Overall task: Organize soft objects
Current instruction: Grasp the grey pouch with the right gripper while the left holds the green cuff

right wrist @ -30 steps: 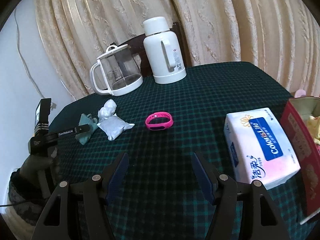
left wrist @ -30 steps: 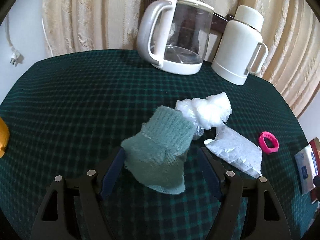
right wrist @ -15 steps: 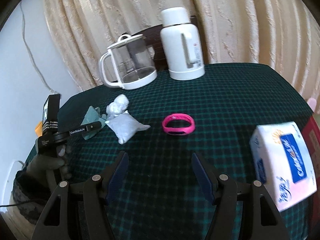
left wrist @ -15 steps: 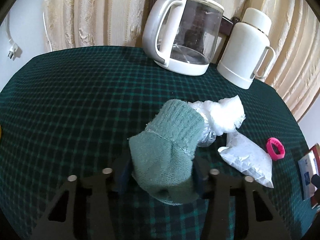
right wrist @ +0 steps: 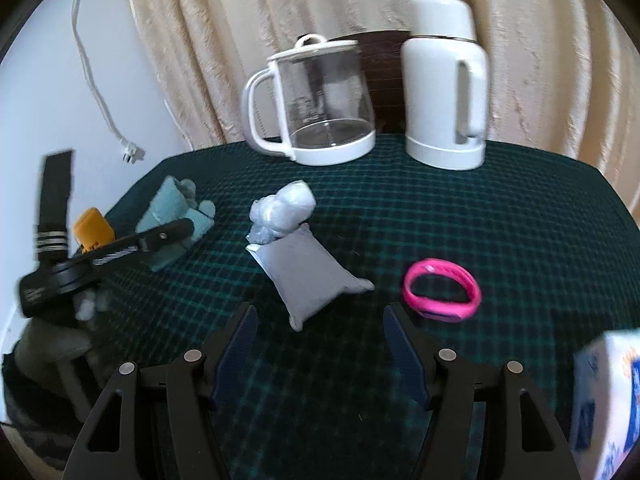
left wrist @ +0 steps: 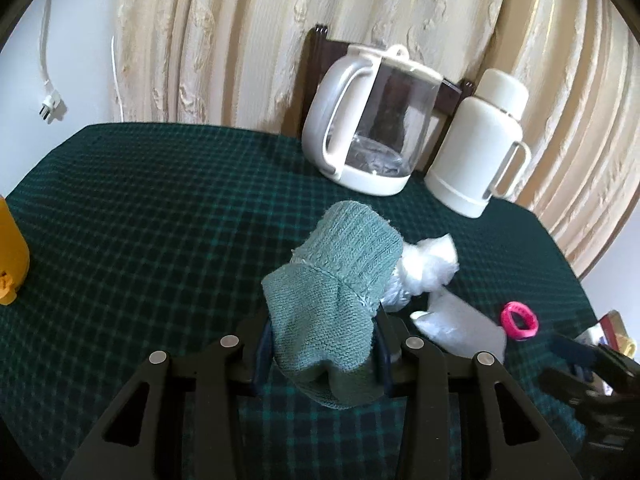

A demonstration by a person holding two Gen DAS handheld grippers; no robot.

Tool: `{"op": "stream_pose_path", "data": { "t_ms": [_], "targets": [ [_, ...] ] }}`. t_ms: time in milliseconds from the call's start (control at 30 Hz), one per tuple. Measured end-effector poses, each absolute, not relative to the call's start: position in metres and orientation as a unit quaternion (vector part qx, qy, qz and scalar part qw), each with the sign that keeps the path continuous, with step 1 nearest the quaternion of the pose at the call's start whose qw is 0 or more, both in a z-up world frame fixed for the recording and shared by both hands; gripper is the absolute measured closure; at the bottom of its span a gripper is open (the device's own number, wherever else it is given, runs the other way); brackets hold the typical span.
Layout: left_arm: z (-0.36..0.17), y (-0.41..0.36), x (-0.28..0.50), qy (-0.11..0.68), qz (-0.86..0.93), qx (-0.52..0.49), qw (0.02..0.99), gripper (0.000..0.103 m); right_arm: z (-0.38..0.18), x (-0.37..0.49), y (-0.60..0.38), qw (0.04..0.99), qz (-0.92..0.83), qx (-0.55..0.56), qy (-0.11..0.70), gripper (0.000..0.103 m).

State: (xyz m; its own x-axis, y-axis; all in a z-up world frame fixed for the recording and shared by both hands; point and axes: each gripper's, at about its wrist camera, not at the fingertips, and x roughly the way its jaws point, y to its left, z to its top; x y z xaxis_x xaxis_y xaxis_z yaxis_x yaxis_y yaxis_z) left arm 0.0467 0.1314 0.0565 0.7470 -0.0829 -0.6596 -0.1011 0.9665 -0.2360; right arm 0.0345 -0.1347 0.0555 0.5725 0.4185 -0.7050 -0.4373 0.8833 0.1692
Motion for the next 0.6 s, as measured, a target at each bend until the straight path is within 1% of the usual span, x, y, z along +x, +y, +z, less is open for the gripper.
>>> {"op": "stream_pose_path", "data": {
  "t_ms": [400,600],
  "targets": [
    [0.071,0.132,0.035,0.338,-0.014,-0.14,0.931,0.062,0.031,0.085,-0.082,0.86,0.275,-0.088,0.422,0.034],
    [0.072,0.131,0.035,0.336,-0.02,-0.143,0.931,0.062,0.024,0.097,-0.079,0.854,0.276,-0.085,0.433,0.034]
  ]
}}
